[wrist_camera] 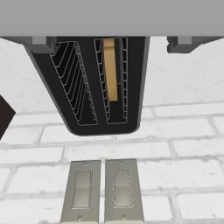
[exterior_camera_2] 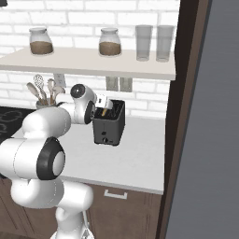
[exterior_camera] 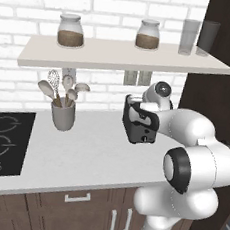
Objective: Start the toaster. Once the lever pops up, take the bread to the plate on the dining counter.
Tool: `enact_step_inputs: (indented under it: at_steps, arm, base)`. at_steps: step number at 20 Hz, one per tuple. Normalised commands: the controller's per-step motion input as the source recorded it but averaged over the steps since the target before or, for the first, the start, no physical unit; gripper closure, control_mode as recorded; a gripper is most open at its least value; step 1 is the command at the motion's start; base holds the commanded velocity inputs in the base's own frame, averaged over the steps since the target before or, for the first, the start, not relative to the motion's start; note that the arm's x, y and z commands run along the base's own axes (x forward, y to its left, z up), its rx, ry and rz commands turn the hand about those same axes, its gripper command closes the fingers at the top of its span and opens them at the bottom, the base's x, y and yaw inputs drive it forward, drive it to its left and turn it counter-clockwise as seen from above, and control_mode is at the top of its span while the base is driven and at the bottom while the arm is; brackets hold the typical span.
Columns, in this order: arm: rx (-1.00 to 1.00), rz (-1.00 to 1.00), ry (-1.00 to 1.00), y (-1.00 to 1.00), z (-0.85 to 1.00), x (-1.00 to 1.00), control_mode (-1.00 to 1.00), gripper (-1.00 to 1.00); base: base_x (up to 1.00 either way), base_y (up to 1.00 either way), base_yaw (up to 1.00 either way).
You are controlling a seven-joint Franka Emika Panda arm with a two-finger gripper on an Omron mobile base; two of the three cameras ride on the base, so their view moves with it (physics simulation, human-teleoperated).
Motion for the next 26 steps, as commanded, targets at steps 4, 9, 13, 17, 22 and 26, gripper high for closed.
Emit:
enact_step_inputs:
  at_steps: [4,9,13,17,22,26]
  arm:
    - [0.00,0.00,0.00,0.00,0.00,0.00,-1.00,-1.00]
    - [0.00,0.00,0.00,0.00,0.00,0.00,-1.00,-1.00]
    - [0.00,0.00,0.00,0.00,0.00,0.00,-1.00,-1.00]
    - [0.00,0.00,0.00,0.00,0.00,0.00,-1.00,-1.00]
    - [0.00,0.00,0.00,0.00,0.00,0.00,-1.00,-1.00]
    - [0.00,0.00,0.00,0.00,0.00,0.00,-1.00,-1.00]
  base:
    - [0.00,0.00,0.00]
    - [0.00,0.00,0.00]
    - [0.00,0.00,0.00]
    - [0.00,0.00,0.00]
    - [0.00,0.00,0.00]
    - [0.00,0.00,0.00]
